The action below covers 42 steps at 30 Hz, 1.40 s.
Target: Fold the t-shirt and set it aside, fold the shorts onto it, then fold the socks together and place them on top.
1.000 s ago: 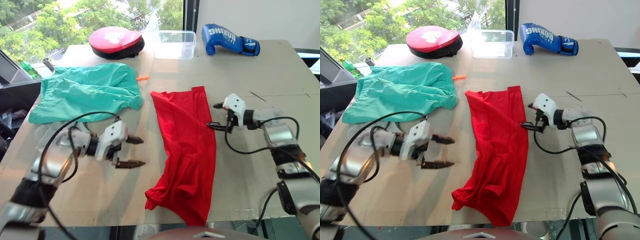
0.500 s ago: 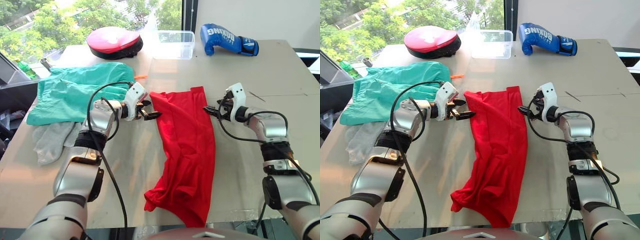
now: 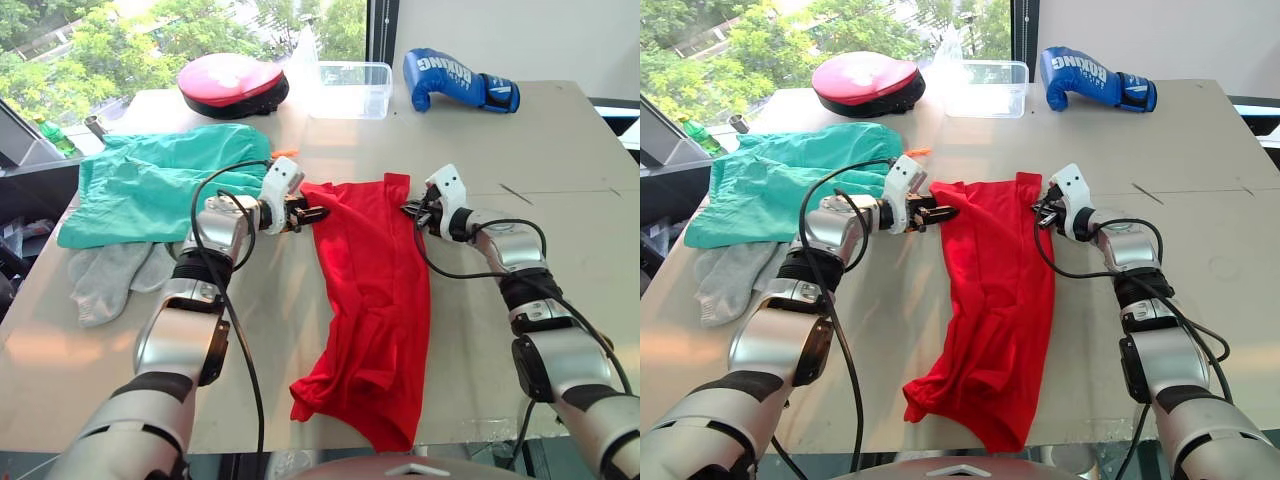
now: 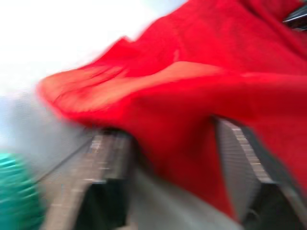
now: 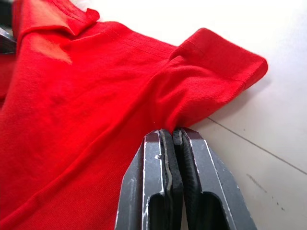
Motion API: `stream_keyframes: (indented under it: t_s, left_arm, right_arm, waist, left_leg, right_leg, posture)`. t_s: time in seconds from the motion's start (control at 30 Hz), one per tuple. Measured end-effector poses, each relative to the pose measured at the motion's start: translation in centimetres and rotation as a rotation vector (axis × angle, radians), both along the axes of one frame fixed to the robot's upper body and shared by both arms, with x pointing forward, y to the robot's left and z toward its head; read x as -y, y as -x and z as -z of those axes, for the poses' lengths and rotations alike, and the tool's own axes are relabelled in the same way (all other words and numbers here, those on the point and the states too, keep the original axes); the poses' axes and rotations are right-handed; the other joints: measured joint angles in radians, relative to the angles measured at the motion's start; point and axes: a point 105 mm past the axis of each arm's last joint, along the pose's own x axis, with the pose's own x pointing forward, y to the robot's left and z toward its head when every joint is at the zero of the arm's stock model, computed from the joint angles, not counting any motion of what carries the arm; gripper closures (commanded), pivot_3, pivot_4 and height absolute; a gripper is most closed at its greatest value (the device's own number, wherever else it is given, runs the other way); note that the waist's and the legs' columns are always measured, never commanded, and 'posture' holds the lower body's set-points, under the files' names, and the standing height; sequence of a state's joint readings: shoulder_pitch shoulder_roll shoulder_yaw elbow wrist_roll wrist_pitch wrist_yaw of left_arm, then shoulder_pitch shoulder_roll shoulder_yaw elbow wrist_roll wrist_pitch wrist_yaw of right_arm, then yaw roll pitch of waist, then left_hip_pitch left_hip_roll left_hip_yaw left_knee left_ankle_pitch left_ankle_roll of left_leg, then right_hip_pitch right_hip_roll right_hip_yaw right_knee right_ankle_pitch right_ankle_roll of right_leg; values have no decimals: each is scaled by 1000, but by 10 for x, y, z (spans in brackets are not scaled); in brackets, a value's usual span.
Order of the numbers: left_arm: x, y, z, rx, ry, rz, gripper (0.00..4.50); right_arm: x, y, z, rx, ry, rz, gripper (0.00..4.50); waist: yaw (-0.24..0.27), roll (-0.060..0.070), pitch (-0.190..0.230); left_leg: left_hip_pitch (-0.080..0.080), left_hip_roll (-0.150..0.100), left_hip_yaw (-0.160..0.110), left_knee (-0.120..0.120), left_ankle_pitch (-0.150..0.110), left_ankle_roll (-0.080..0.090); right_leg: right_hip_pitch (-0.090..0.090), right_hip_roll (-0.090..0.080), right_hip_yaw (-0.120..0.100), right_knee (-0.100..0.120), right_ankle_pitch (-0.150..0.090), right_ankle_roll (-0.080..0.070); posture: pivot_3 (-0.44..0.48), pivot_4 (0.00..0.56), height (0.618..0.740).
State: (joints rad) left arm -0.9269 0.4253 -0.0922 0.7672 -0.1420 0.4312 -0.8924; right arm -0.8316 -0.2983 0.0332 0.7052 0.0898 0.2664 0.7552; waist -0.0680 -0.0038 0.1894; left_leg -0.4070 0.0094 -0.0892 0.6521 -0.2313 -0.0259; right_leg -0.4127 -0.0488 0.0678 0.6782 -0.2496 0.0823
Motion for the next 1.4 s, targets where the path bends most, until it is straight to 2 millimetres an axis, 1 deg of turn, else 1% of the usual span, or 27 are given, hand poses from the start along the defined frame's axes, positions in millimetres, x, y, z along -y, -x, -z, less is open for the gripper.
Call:
stream_keyframes:
  t_s: [0.07, 0.1, 0.17, 0.23, 0.33, 0.43, 0.53, 0.6, 0.7, 0.83, 0.9, 1.03, 1.13, 1.17, 1.2, 1.27, 1.3, 1.37, 1.4]
  left_arm:
    - [10, 1, 2, -5, 18, 19, 4110]
    - [12, 1, 2, -7, 23, 25, 4436]
    - [20, 1, 3, -4, 34, 38, 4436]
    - [32, -2, 4, 7, 47, 44, 4436]
    - [45, -9, 2, 45, 37, 36, 4436]
    - [57, -17, -4, 111, 9, 23, 4436]
    - [68, -28, -13, 175, -13, -30, 4436]
    - [71, -34, -19, 212, -35, -64, 4436]
    - [69, -41, -27, 251, -60, -107, 4436]
    - [60, -48, -30, 292, -123, -175, 4436]
    - [55, -50, -30, 302, -156, -201, 4436]
    - [48, -52, -28, 328, -217, -235, 4436]
    - [46, -53, -27, 350, -251, -239, 4436]
    - [46, -53, -28, 359, -258, -237, 4500]
    - [46, -53, -28, 363, -266, -233, 4500]
    - [47, -53, -27, 364, -268, -224, 3725]
    - [47, -52, -28, 365, -268, -218, 3440]
    - [48, -52, -29, 372, -267, -215, 2371]
    - [48, -52, -29, 374, -263, -215, 2049]
  right_arm:
    - [8, -1, -2, 13, 16, 17, 4500]
    - [12, -2, -3, 17, 23, 26, 4500]
    - [22, -3, -5, 26, 42, 48, 4500]
    - [32, -5, -9, 44, 59, 74, 4500]
    - [41, -8, -13, 65, 73, 105, 4500]
    - [50, -15, -19, 87, 90, 153, 4500]
    - [56, -26, -28, 129, 113, 208, 4500]
    - [59, -33, -33, 148, 128, 239, 4500]
    - [61, -39, -35, 161, 142, 274, 4500]
    - [50, -47, -39, 171, 142, 301, 4500]
    - [46, -49, -43, 184, 140, 315, 4500]
    - [46, -53, -52, 224, 156, 344, 4500]
    - [47, -53, -50, 225, 170, 351, 4500]
    - [47, -53, -50, 224, 175, 350, 3839]
    - [47, -53, -50, 224, 177, 349, 3472]
    - [49, -53, -50, 222, 176, 346, 2501]
    - [50, -53, -50, 220, 174, 344, 2051]
    - [51, -52, -50, 218, 174, 339, 947]
    - [51, -52, -50, 217, 176, 339, 611]
  waist:
    - [0, 0, 0]
    - [-1, 0, 0]
    - [-1, 0, 0]
    - [1, 0, 0]
    - [-1, 0, 0]
    - [-2, 0, 0]
    - [-2, -1, 0]
    - [-2, -1, 1]
    - [-4, -1, 1]
    - [-6, -1, 1]
    - [-6, -1, 1]
    - [-4, -1, 1]
    - [-3, -1, 1]
    - [-3, -1, 1]
    - [-4, -1, 1]
    - [-4, -1, 1]
    - [-4, -1, 1]
    - [-5, -1, 1]
    - [-5, -1, 1]
  left_leg:
    - [0, 0, 0, 0, 0, 0]
    - [0, 0, 0, 0, 0, 0]
    - [0, 0, 0, 0, 0, 0]
    - [-1, 0, 0, 0, 0, 0]
    - [-1, 0, 0, 0, 0, 0]
    - [-1, 0, 0, 0, 0, 0]
    - [-1, 0, 0, 0, 0, 0]
    - [-2, -1, 0, 0, 0, 0]
    - [-2, -1, 0, -1, 0, 0]
    - [-6, -1, 0, -1, 3, -5]
    - [-7, -1, 0, -1, 3, -5]
    - [-7, -2, 0, -1, 3, -5]
    - [-8, -2, 0, -1, 3, -5]
    - [-8, -2, 0, -1, 3, -5]
    - [-8, -2, 0, -1, 3, -5]
    - [-8, -2, 0, -1, 3, -5]
    - [-8, -2, 0, -1, 3, -5]
    - [-8, -2, 0, -1, 3, -5]
    - [-8, -2, 0, -1, 3, -5]
  right_leg:
    - [0, 0, 0, 0, 0, 0]
    - [0, 0, 0, 0, 0, 0]
    - [0, 0, 0, 0, 0, 0]
    - [0, 0, 0, -1, 0, 0]
    - [0, 0, 0, -1, 0, 0]
    - [0, 0, 0, -1, 0, 0]
    - [-1, -1, 0, -1, 0, 0]
    - [-1, -1, 0, -1, 0, 0]
    - [-3, -1, 0, -1, 0, 0]
    - [-7, -1, 0, -1, 0, 0]
    - [-8, -1, 0, -1, 0, 0]
    - [-8, -2, 0, -1, 0, 0]
    - [-8, -2, 0, -1, 0, 0]
    - [-8, -2, 0, -1, 0, 0]
    - [-8, -2, 0, -1, 0, 0]
    - [-8, -2, 0, -1, 0, 0]
    - [-8, -2, 0, -1, 0, 0]
    - [-8, -2, 0, -1, 0, 0]
    - [-8, -2, 0, -1, 0, 0]
  posture:
    - [0, 150, 731]
    - [0, 150, 731]
    - [0, 150, 731]
    - [0, 150, 731]
    - [0, 150, 731]
    - [0, 150, 731]
    - [0, 150, 731]
    - [0, 150, 731]
    - [0, 150, 731]
    - [0, 150, 731]
    - [0, 150, 731]
    - [0, 150, 731]
    - [0, 150, 731]
    - [0, 150, 731]
    - [0, 150, 731]
    - [0, 150, 731]
    - [0, 150, 731]
    - [0, 150, 731]
    - [0, 150, 731]
